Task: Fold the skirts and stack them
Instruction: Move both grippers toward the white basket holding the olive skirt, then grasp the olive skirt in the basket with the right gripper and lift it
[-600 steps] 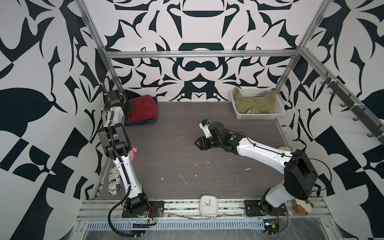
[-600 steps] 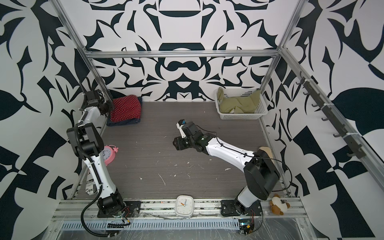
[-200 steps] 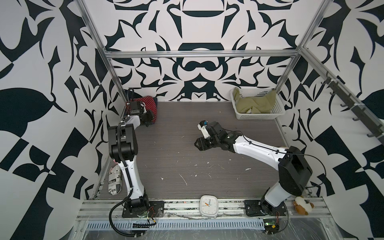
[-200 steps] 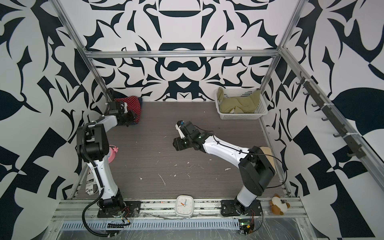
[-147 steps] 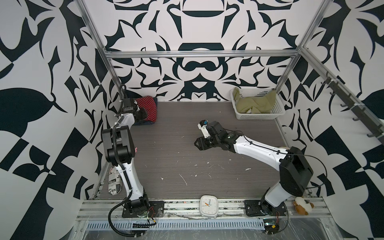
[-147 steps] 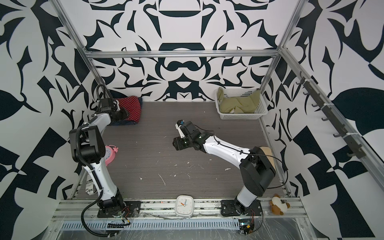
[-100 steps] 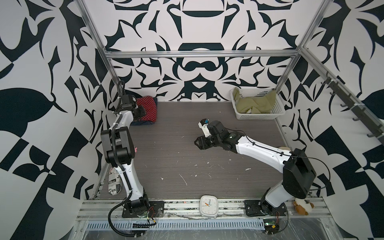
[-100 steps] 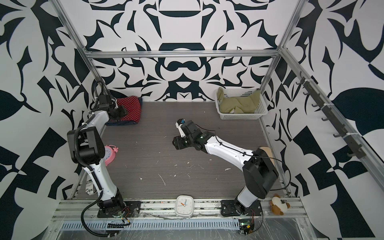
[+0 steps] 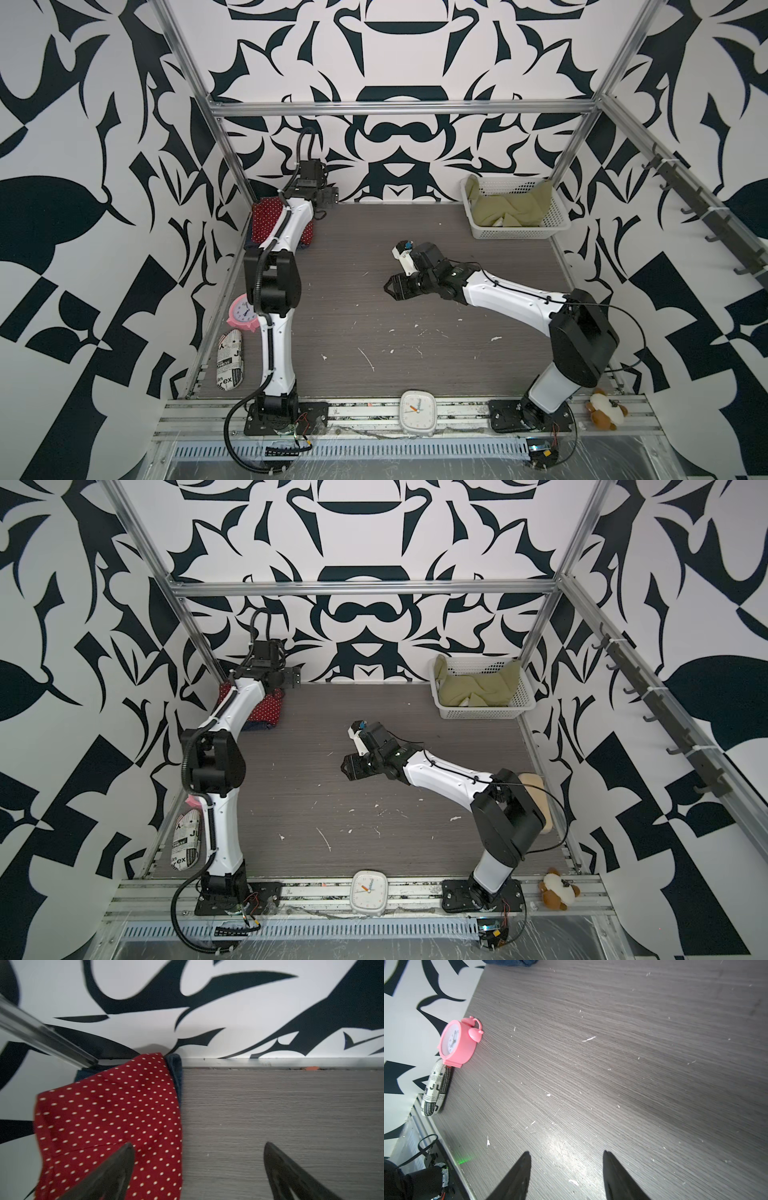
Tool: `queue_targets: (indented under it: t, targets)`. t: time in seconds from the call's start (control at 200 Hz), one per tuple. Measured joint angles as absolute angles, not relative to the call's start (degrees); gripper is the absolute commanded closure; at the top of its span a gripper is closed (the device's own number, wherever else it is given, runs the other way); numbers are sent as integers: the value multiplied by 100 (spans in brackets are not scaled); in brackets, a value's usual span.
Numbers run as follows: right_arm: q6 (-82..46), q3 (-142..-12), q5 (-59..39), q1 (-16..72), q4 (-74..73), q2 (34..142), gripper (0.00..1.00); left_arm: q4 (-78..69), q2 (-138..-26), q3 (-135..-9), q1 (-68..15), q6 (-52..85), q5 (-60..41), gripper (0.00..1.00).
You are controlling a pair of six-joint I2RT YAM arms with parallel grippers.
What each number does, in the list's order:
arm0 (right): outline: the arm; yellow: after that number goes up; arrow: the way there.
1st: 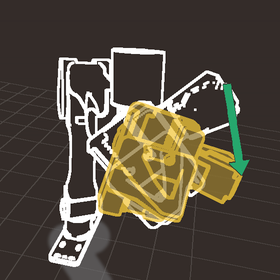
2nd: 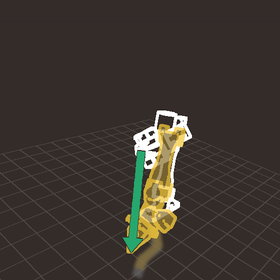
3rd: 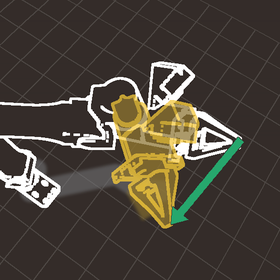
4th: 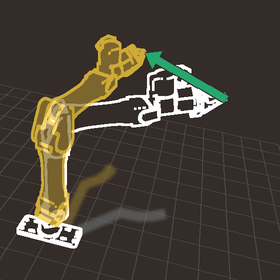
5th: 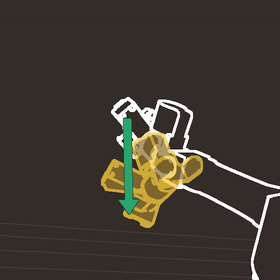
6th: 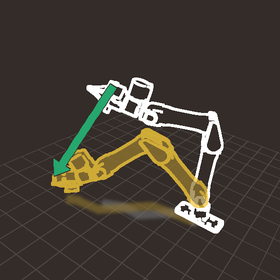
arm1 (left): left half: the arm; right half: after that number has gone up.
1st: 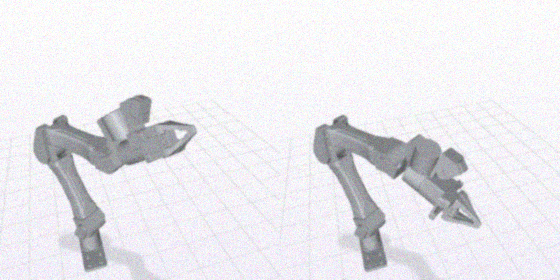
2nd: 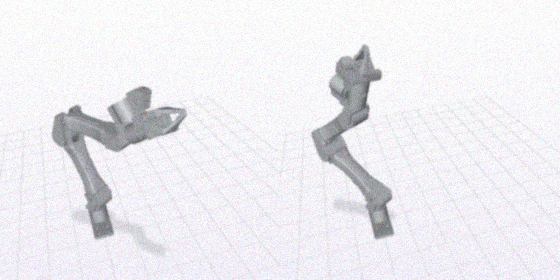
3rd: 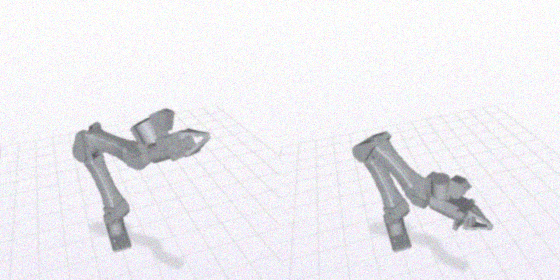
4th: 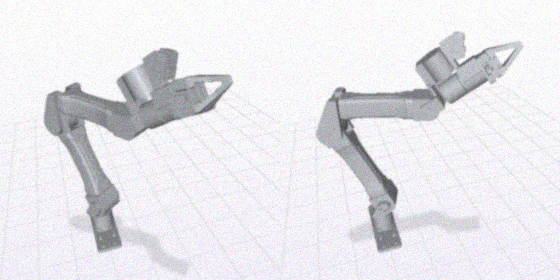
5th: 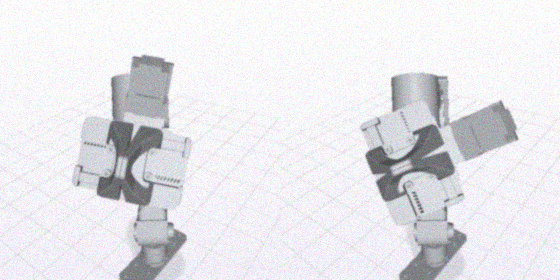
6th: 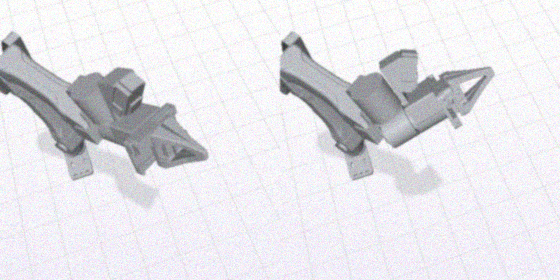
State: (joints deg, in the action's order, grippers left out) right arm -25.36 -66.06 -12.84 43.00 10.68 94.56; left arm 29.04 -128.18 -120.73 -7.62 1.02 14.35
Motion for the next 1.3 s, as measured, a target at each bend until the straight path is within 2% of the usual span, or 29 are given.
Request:
queue_targets:
  t: [0.235, 0.39, 0.53, 0.67, 0.93, 1.12, 1.3]
  targets:
    - [-2578, -6237, -1378, 3623, 941, 8949, 38, 2709, -12591, -11159, -1144, 318, 1321, 1]
    - [-2574, -6274, -1380, 2639, 947, 8829, 38, 1957, -11824, -10134, -2071, 650, 943, 1]
    - [-2493, -6781, -1219, 1712, 1280, 8954, 34, 1422, -11824, -10460, -2899, 895, 587, 1]
    - [-2338, -7631, -1000, 989, 1483, 9258, 32, 1197, -12374, -11386, -3208, 1142, 198, 1]
    - [-2040, -9445, -554, 32, 1774, 10597, 27, 1157, -13329, -12064, -3428, 1428, -290, 1]
    - [-1992, -10606, -486, -386, 2106, 11904, 26, 1129, -13445, -12064, -3645, 1562, -445, 1]
    - [-1892, -12464, -510, -541, 2880, 13544, 25, 1087, -13456, -12086, -3889, 1612, -587, 1]
